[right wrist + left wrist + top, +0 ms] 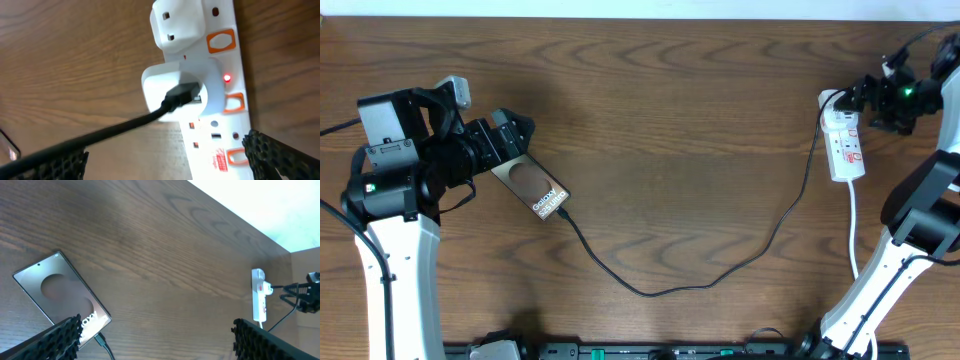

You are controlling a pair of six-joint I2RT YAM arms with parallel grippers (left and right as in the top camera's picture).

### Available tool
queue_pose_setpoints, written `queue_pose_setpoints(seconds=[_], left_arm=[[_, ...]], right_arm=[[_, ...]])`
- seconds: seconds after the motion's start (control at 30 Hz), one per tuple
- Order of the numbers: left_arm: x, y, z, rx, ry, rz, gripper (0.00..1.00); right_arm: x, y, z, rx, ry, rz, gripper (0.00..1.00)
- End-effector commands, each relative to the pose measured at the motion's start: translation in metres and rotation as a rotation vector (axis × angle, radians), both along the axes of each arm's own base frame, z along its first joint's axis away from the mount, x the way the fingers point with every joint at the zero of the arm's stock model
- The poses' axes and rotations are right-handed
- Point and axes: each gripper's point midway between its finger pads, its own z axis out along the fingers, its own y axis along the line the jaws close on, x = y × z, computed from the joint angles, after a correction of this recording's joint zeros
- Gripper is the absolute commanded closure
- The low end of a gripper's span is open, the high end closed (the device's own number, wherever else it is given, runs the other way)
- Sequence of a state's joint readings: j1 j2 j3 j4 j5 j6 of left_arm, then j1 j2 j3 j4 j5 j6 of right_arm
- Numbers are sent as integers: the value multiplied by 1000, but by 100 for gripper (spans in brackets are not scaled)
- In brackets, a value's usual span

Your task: Plug charger to phone and switch on socket

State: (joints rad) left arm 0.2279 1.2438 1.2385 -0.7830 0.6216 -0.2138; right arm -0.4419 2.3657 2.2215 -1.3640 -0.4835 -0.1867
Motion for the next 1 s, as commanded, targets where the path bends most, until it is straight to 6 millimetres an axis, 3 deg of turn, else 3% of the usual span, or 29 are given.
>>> queue_pose_setpoints(seconds=[0.0,0.37,0.73,0.97], left_arm=[[2,1,3,1,-3,7,5],[2,0,3,0,-3,7,5],[2,0,3,0,-3,7,5],[2,0,3,0,-3,7,5]], right_arm=[[2,-5,11,-28,-7,-12,1],[-8,-20,42,-113,35,-91,1],[-20,-25,94,-167,12,-267,1],[-22,-24,99,-159,16,-300,1]])
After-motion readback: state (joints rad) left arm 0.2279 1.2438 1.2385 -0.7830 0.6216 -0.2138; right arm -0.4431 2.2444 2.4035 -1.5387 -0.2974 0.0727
